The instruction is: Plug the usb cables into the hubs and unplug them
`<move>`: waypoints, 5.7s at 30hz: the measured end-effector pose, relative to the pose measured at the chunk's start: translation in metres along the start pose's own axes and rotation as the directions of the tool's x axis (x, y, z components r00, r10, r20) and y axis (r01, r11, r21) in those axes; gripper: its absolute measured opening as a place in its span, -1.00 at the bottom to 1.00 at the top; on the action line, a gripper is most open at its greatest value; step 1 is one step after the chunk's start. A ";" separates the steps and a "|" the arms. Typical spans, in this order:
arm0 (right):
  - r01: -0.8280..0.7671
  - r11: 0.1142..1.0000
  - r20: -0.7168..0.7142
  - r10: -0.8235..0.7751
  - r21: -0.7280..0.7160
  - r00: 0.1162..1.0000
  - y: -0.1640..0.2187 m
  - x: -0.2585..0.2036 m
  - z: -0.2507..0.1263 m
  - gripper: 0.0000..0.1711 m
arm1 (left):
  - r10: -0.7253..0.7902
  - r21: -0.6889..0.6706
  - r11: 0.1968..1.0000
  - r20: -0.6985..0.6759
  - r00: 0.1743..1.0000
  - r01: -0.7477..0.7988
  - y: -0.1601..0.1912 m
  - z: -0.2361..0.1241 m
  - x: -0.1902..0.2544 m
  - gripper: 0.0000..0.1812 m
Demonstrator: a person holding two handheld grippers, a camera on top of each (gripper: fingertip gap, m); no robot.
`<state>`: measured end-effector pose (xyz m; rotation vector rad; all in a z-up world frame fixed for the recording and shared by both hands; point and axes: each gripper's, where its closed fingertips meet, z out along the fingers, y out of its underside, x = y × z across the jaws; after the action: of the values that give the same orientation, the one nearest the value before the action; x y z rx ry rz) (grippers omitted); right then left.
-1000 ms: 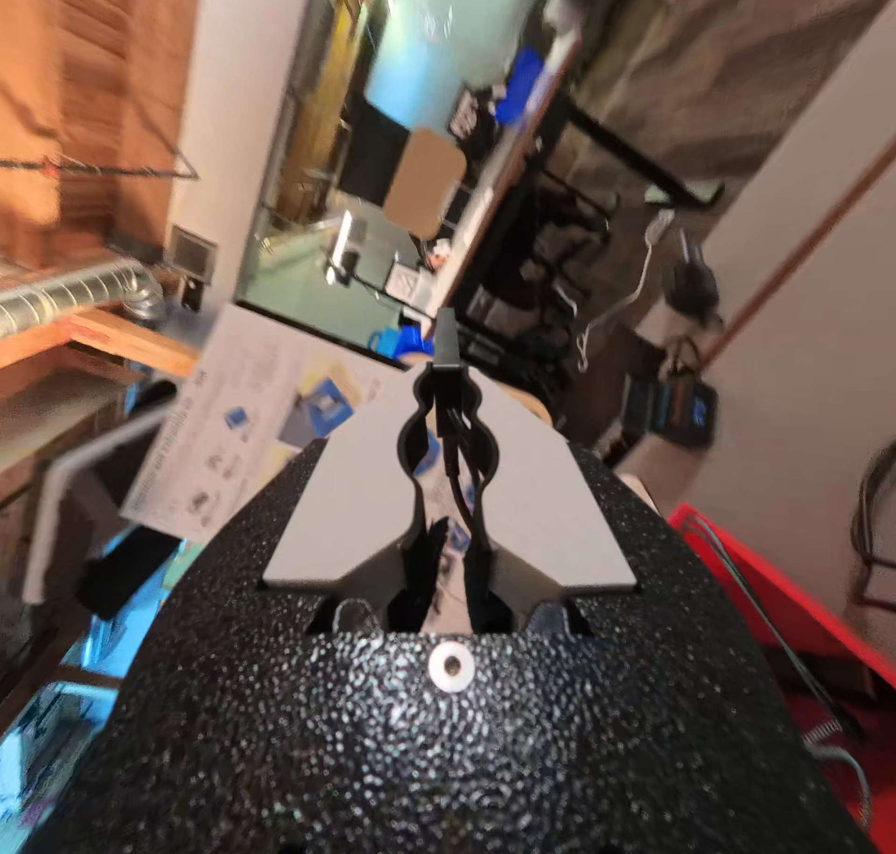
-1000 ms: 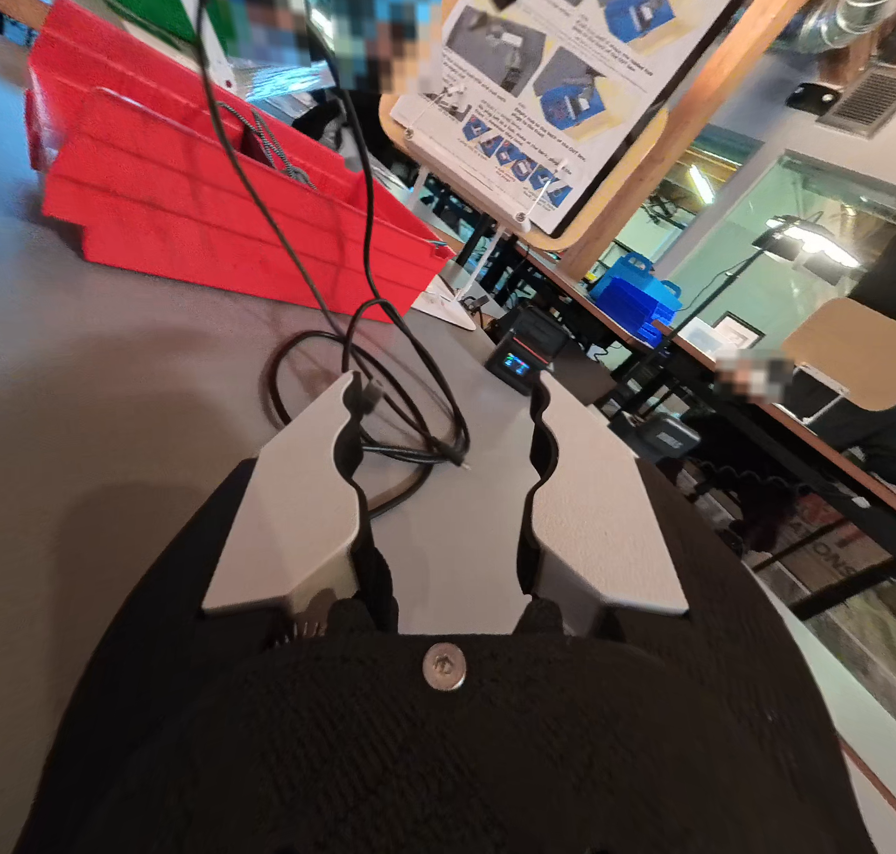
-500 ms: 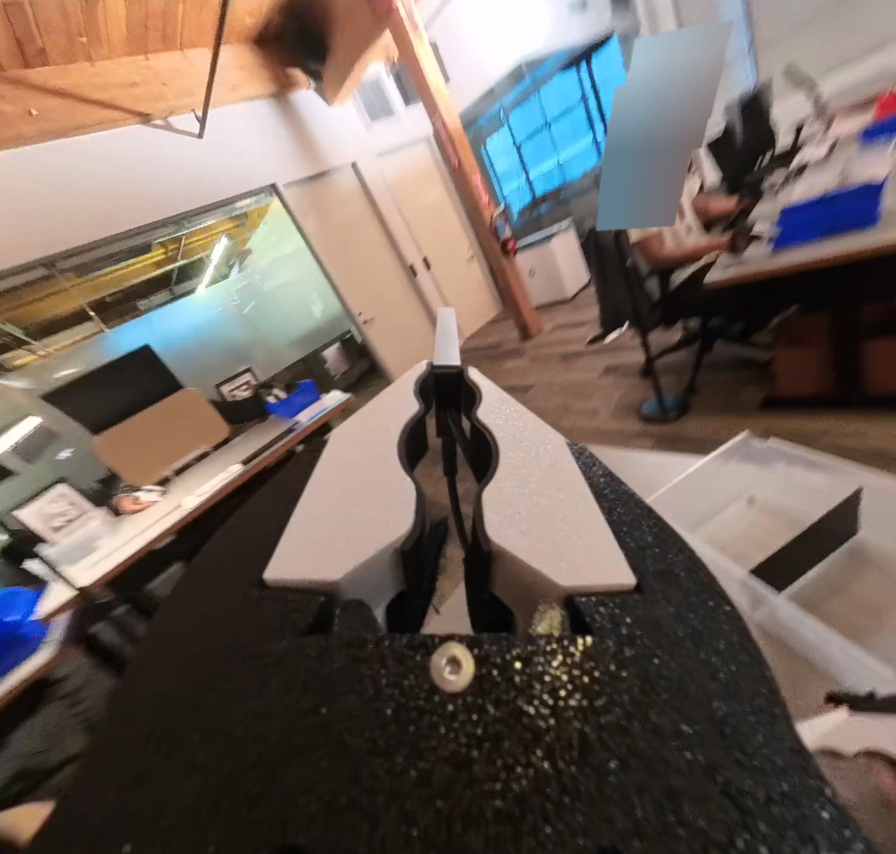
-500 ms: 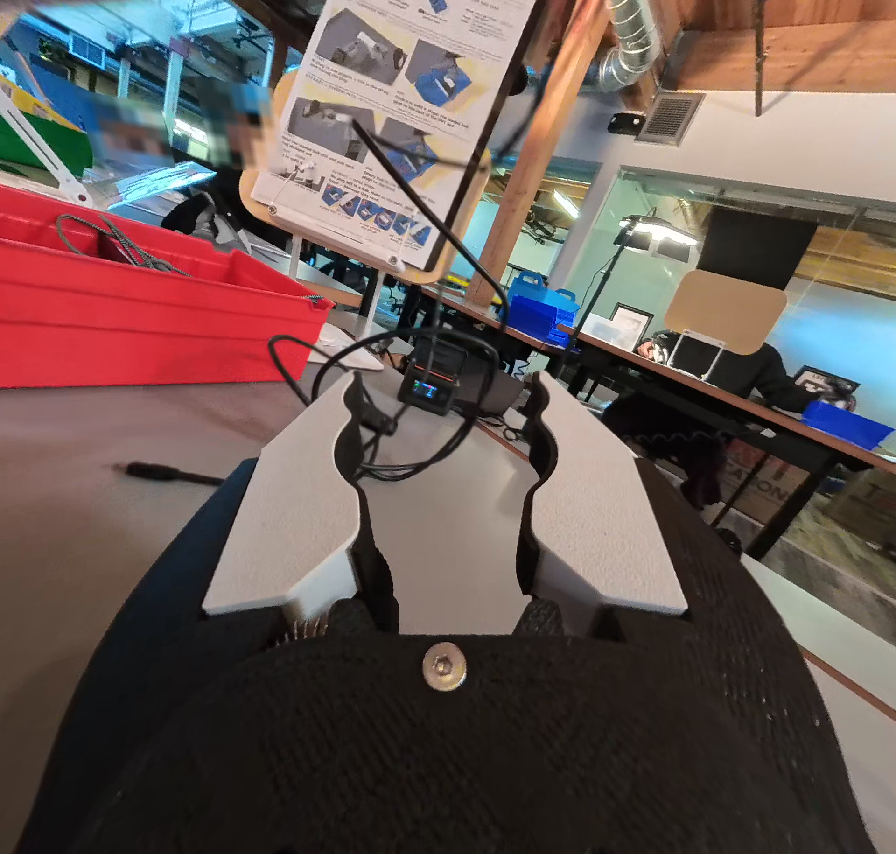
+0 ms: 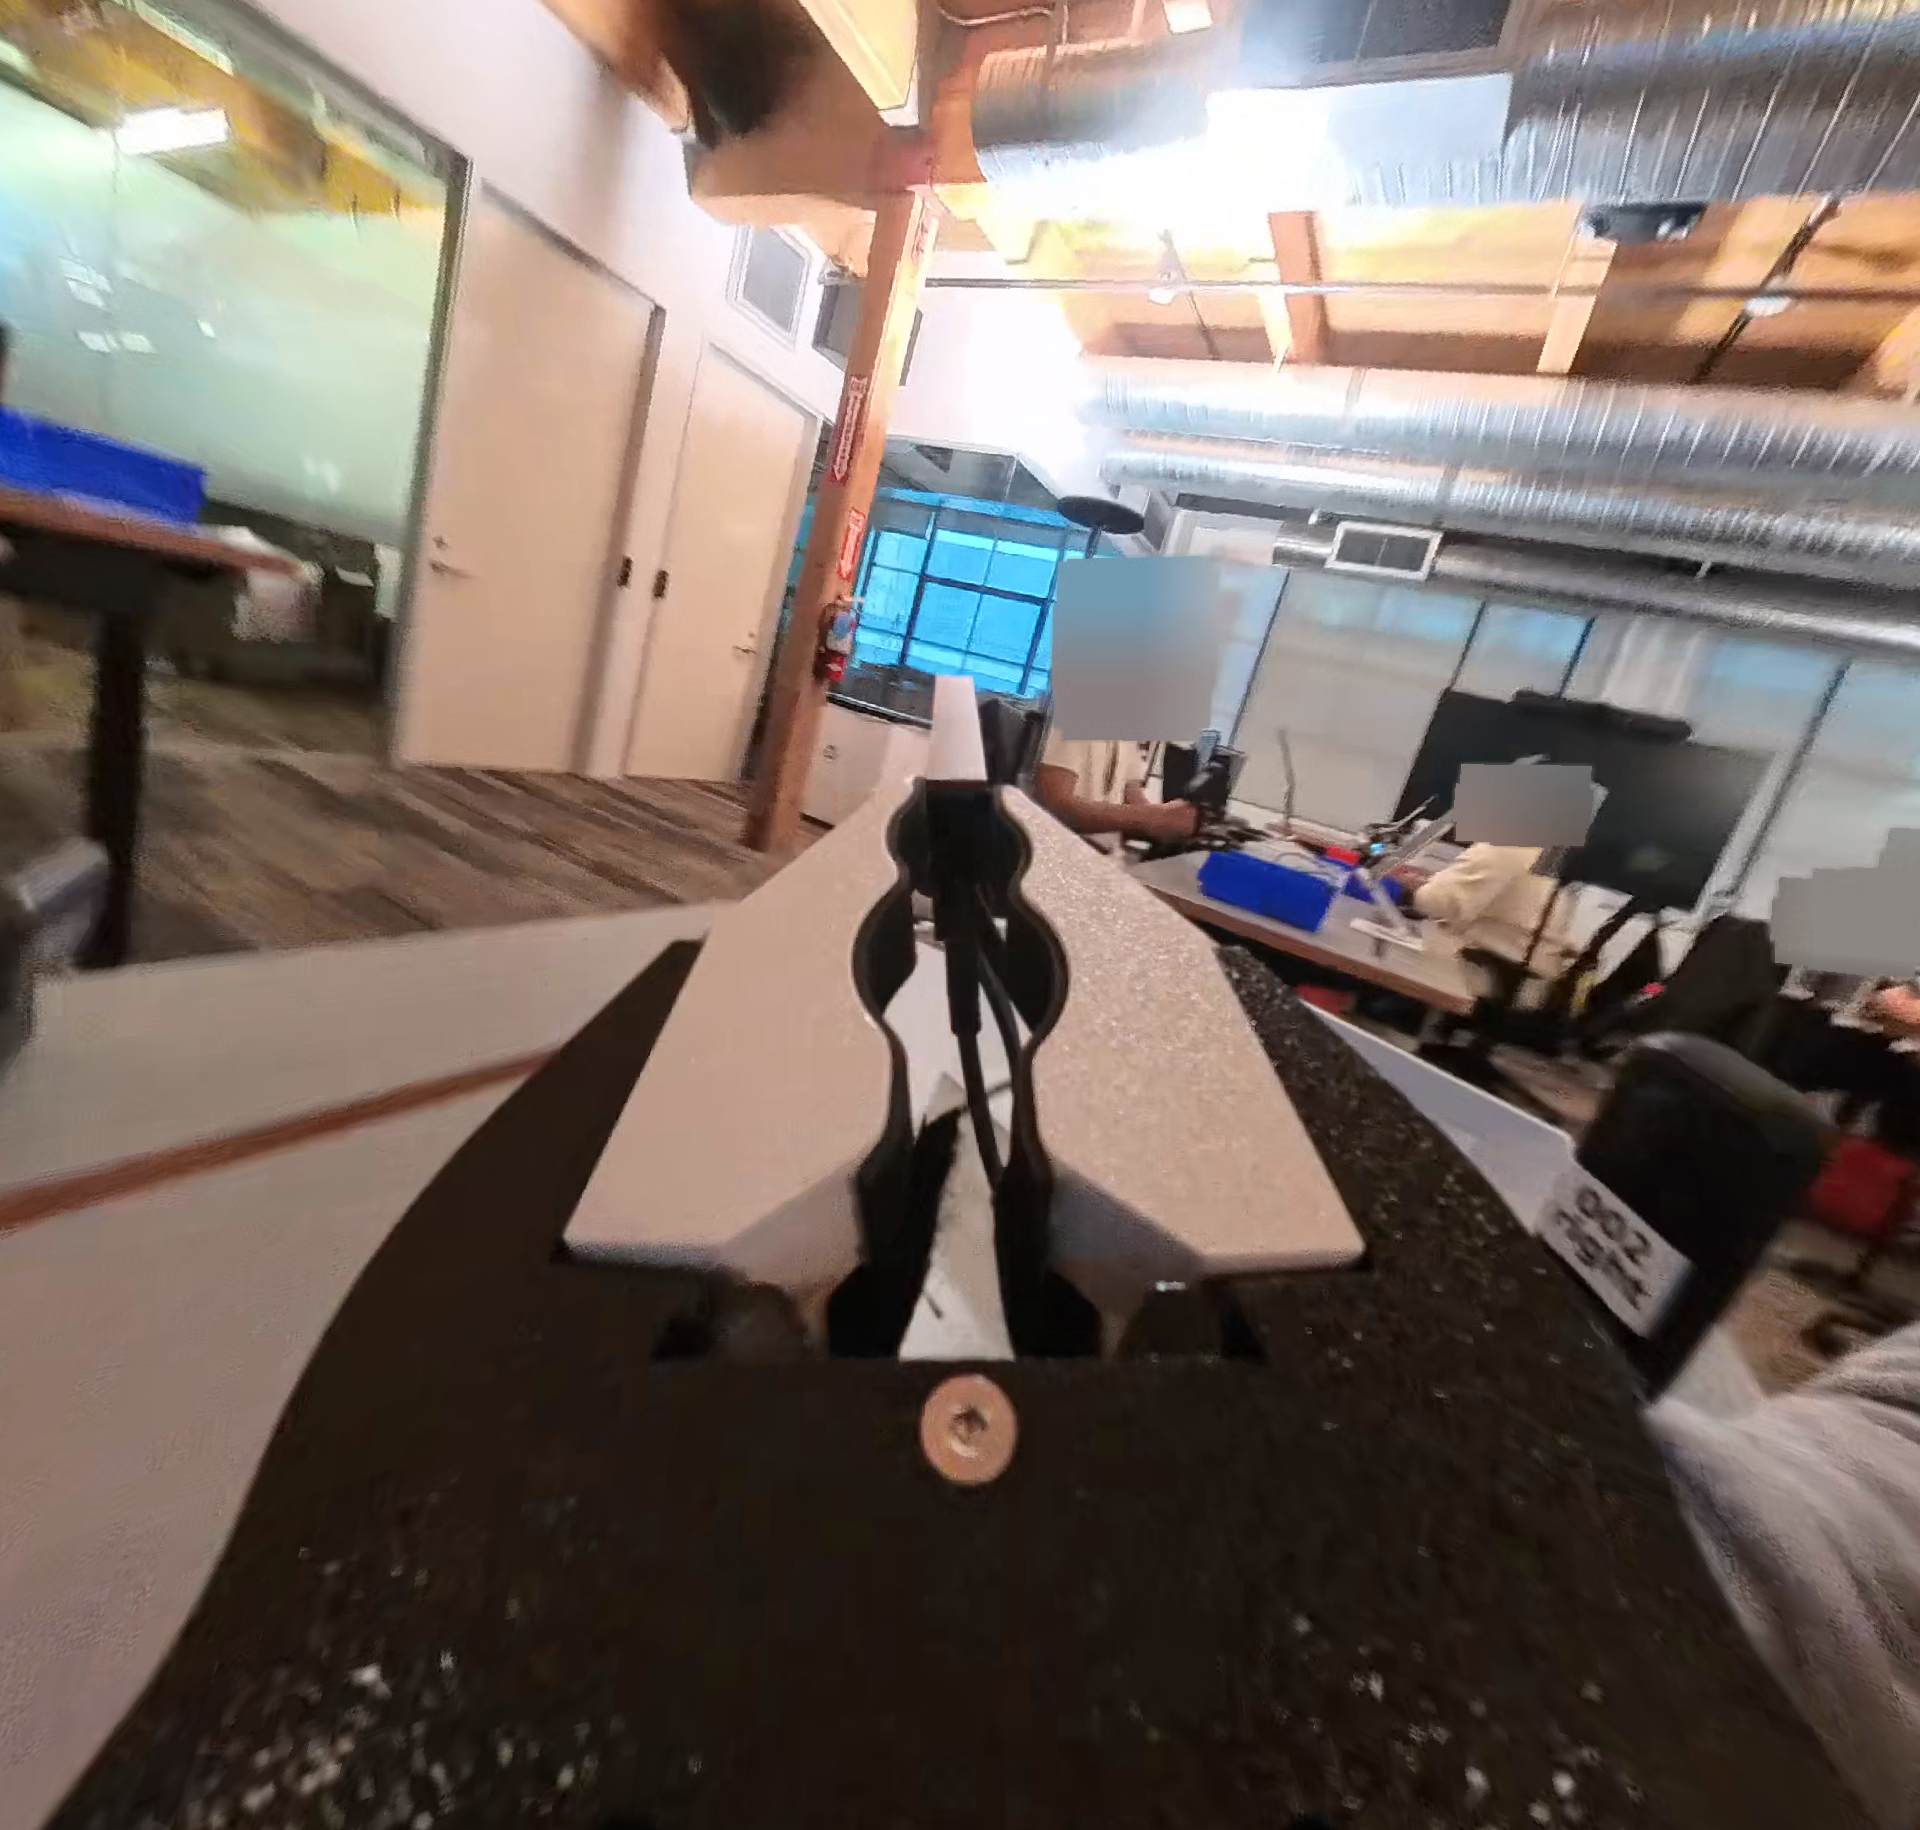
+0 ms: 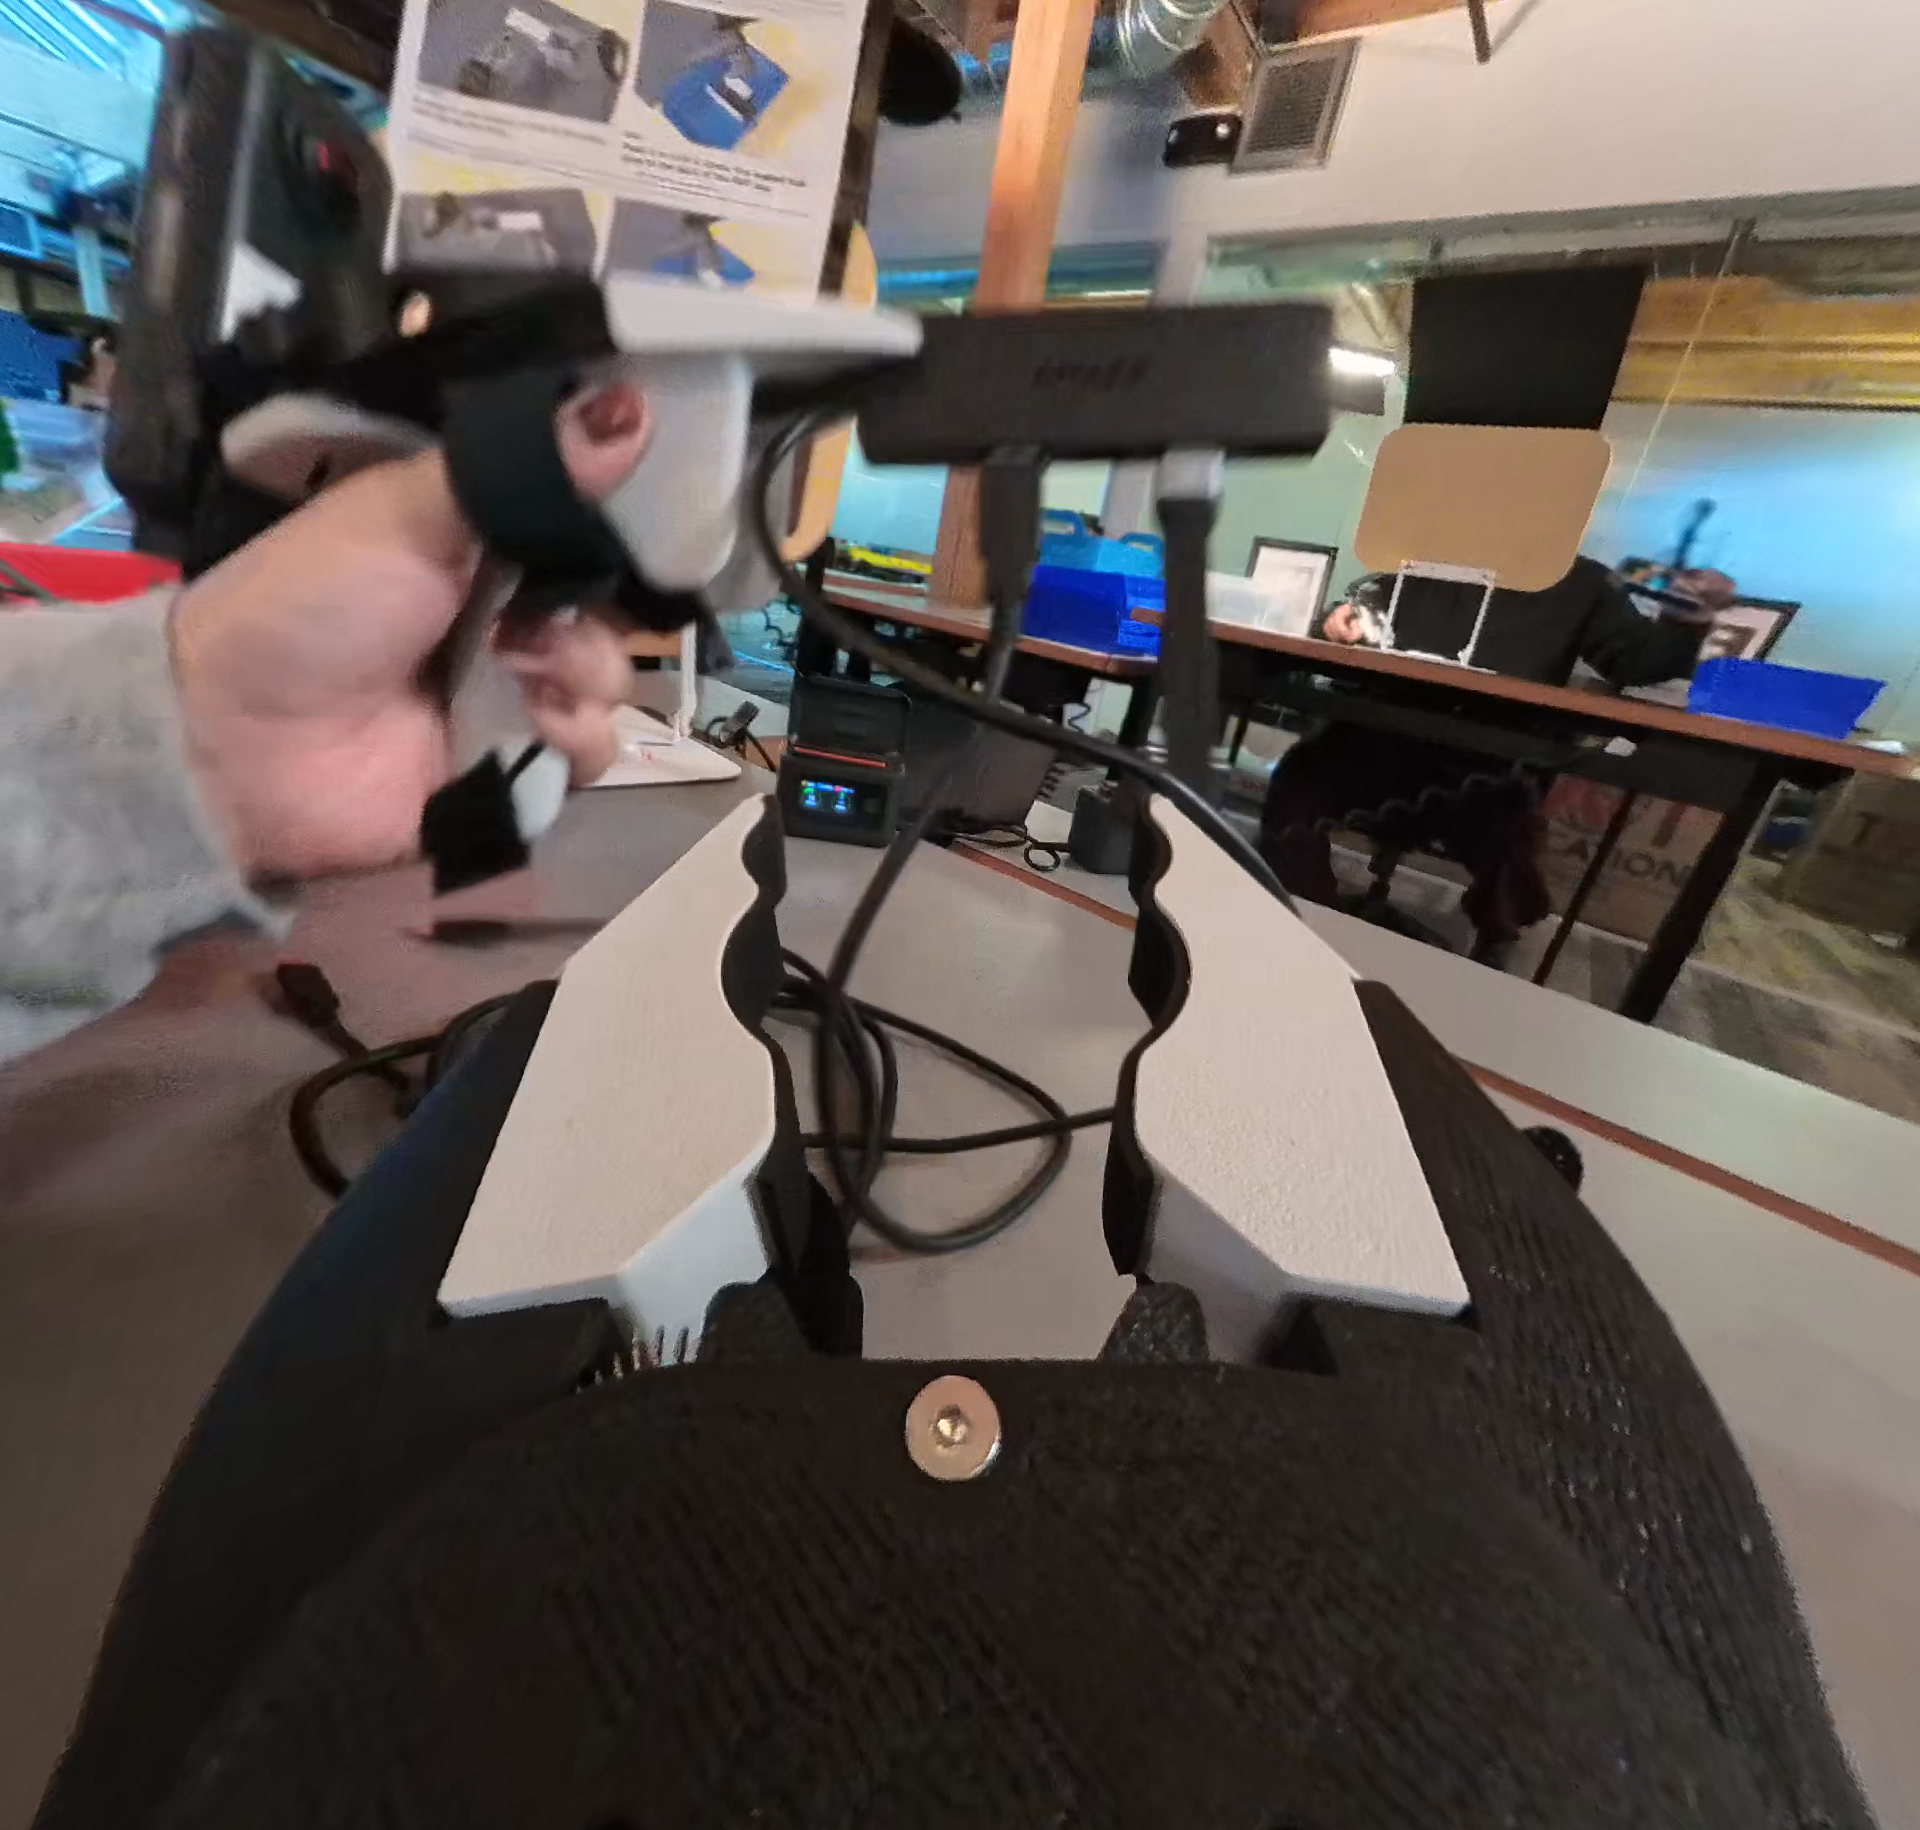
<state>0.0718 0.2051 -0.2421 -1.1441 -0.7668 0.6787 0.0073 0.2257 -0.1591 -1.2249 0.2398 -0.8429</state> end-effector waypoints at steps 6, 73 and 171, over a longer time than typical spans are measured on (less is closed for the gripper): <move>0.035 0.999 -0.020 -0.034 0.032 0.999 -0.010 -0.002 -0.003 -0.27 | -0.203 -0.058 0.979 -0.120 0.972 0.197 0.037 -0.027 -0.017 -0.91; 0.315 0.759 0.137 -0.291 -0.570 0.947 -0.067 0.098 -0.100 -0.94 | 0.591 -0.292 0.714 -0.237 0.771 -0.637 0.084 -0.114 0.075 -0.91; 0.513 0.810 0.843 -0.043 -0.284 0.536 -0.015 -0.133 -0.120 -0.92 | 0.384 -0.404 0.648 -0.559 0.735 -0.645 0.125 -0.144 0.159 -0.90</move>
<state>0.0954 0.0303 -0.2784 -1.0908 -2.0121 0.7245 0.0864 0.0237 -0.2800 -1.4000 1.2523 -0.5002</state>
